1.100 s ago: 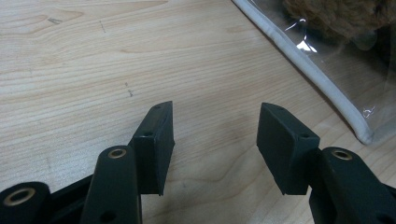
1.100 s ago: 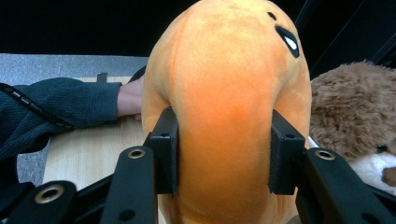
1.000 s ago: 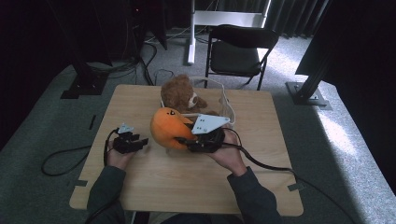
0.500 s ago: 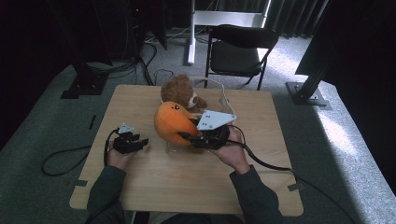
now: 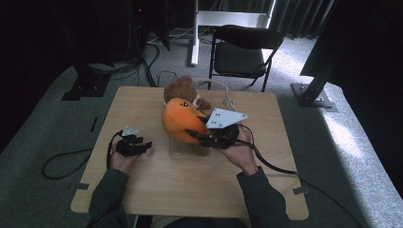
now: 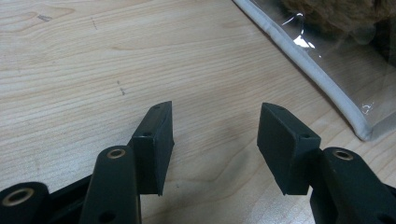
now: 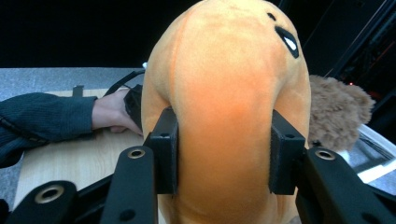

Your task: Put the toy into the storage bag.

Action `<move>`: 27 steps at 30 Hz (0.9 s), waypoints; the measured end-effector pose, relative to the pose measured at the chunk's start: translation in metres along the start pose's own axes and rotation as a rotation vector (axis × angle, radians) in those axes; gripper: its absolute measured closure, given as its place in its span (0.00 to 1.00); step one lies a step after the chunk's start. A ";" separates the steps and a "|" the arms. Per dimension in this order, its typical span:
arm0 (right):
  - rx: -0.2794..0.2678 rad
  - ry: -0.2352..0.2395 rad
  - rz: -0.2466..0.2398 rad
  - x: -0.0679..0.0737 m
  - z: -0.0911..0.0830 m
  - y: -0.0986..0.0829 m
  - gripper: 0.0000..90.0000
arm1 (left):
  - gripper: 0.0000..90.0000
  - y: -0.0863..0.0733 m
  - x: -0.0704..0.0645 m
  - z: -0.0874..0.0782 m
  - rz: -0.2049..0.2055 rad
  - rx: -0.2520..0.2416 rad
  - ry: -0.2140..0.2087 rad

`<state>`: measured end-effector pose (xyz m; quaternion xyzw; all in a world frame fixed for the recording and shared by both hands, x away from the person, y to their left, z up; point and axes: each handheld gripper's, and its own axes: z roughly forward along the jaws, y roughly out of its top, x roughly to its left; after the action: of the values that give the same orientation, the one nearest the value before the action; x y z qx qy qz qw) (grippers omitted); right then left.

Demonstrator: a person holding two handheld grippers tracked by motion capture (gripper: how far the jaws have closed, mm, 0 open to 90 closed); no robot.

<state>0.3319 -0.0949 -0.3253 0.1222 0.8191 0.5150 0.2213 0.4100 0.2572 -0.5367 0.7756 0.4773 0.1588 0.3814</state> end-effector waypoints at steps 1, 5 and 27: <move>-0.002 -0.005 -0.002 -0.001 -0.001 0.000 0.61 | 0.52 0.000 0.000 0.000 0.000 0.000 0.000; -0.007 -0.021 0.000 -0.005 -0.004 0.002 0.61 | 0.52 0.000 0.000 0.001 0.001 0.002 -0.002; -0.040 -0.085 0.028 -0.021 -0.019 0.005 0.61 | 0.52 0.000 -0.001 0.001 0.005 0.007 -0.003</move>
<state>0.3407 -0.1165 -0.3085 0.1510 0.7967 0.5286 0.2511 0.4102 0.2562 -0.5376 0.7783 0.4756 0.1568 0.3788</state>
